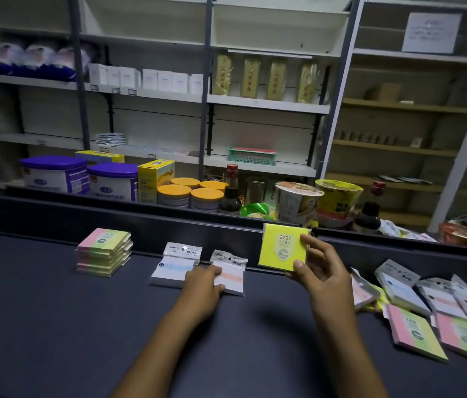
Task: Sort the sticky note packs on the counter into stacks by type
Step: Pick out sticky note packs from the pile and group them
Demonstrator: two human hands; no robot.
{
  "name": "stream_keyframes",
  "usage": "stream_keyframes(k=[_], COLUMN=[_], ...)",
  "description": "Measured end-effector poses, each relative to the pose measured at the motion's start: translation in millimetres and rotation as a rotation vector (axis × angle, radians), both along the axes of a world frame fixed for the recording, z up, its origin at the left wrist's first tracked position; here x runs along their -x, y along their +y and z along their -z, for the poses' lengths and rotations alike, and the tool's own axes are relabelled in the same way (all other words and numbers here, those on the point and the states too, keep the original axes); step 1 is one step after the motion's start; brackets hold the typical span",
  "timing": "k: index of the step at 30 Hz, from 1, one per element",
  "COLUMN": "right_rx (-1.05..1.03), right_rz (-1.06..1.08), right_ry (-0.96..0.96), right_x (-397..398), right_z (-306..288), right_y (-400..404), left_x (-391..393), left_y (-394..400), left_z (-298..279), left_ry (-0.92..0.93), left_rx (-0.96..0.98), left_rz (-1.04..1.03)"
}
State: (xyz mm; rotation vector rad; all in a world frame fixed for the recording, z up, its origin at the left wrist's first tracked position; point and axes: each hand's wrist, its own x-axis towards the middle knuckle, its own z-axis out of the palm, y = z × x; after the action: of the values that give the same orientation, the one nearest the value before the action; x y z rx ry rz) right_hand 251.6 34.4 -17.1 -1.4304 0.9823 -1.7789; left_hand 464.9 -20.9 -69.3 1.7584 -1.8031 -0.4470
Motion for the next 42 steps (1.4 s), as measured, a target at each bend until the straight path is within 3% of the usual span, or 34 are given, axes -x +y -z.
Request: stream_keyframes(k=[14,25,29,36,42], right_rx=[-0.093,-0.447,-0.506,-0.472,-0.363], right_rz=[0.053,0.074,0.132,0.282,0.295], right_ry=[0.117,0.282,0.481,1.129,1.184], right_x=[19,28,28,26,28], right_z=[-13,20,27,42,42], right_y=[-10,-56,-62,-65,-58], left_x=[0,-19,-22,-24,-6], left_y=[13,15,15,9,11], left_z=[-18,-57,-56,-51,-41], left_ry=[-0.270,-0.451,-0.449,-0.415,-0.369], left_rx=[0.190,0.266,0.256,0.255,0.266], left_rz=[0.026,0.002,0.004,0.022,0.060])
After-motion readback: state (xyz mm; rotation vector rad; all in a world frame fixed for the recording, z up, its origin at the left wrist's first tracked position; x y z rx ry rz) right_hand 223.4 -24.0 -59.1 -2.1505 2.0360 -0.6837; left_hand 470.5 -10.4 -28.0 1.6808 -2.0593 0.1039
